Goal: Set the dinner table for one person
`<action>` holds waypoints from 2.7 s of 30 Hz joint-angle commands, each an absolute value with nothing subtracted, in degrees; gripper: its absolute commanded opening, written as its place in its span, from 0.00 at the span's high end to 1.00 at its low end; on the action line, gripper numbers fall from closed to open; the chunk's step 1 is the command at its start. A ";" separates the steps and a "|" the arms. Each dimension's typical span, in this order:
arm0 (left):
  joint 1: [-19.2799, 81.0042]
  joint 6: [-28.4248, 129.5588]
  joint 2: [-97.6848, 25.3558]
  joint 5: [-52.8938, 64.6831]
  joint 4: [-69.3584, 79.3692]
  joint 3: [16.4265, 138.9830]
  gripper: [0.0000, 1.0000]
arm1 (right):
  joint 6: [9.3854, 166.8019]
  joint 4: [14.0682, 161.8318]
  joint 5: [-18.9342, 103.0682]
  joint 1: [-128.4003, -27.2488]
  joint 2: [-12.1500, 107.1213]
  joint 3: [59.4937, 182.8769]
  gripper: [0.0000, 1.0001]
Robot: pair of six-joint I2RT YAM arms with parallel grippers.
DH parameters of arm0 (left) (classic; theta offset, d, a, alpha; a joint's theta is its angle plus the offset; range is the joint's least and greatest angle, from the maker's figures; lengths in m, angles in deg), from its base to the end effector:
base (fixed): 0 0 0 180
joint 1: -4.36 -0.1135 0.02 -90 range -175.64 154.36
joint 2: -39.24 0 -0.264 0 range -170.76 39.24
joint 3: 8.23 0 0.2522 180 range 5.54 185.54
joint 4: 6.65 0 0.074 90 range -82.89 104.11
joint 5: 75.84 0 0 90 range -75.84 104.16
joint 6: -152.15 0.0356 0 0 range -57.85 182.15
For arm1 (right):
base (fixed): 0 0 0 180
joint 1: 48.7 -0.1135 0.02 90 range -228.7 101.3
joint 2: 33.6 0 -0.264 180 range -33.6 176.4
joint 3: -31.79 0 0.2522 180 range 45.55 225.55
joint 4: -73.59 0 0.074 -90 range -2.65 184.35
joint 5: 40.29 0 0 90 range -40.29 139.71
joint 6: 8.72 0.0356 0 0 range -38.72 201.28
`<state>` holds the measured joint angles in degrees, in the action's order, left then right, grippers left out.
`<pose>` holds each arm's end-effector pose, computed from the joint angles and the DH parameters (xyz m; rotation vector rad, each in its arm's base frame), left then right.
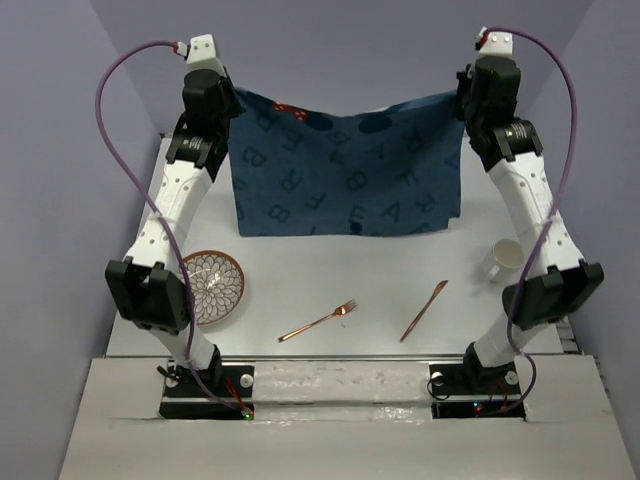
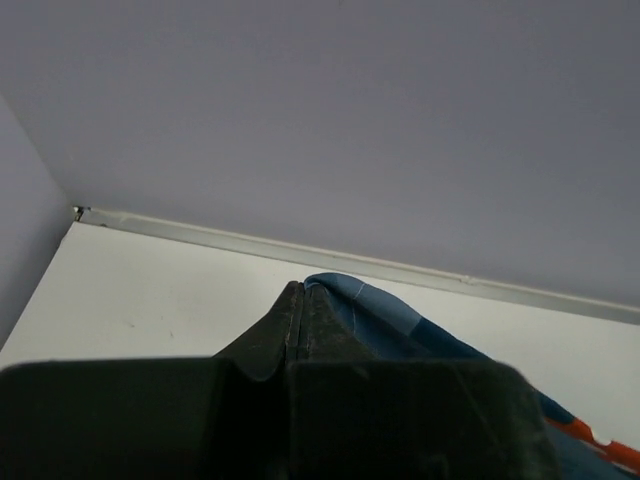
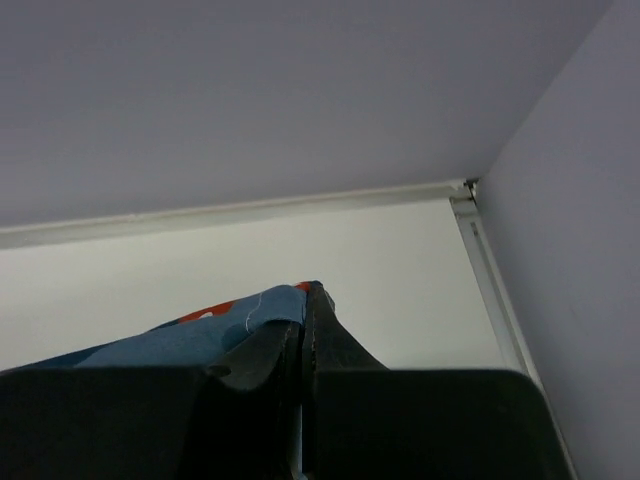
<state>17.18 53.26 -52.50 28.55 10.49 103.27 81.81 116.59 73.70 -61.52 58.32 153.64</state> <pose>0.3664 -0.0743 0.4676 -0.1481 1.5203 -0.1108 0.3456 0.0638 0.4791 0.1069 1.7804 -0.2087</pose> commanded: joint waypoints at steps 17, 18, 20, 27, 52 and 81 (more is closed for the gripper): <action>12.54 44.76 -40.68 21.36 2.20 79.75 1.00 | 86.02 100.03 64.73 -58.10 50.61 123.54 1.00; 12.45 43.87 -39.43 21.28 1.32 76.32 1.00 | 86.55 99.49 65.26 -58.10 50.17 120.55 1.00; 12.27 41.86 -36.36 20.58 -1.05 67.00 1.00 | 88.83 99.13 67.27 -58.10 49.03 113.19 0.99; 12.18 34.99 -32.04 18.11 -3.61 51.78 1.00 | 92.88 97.99 67.29 -57.57 47.27 102.34 0.89; 12.71 29.36 -6.20 11.43 -5.72 33.04 0.53 | 100.53 102.30 55.25 -57.57 27.40 88.44 0.45; 15.62 36.30 -57.60 11.96 0.16 75.13 0.50 | 83.74 107.92 25.19 -86.39 86.80 139.58 0.35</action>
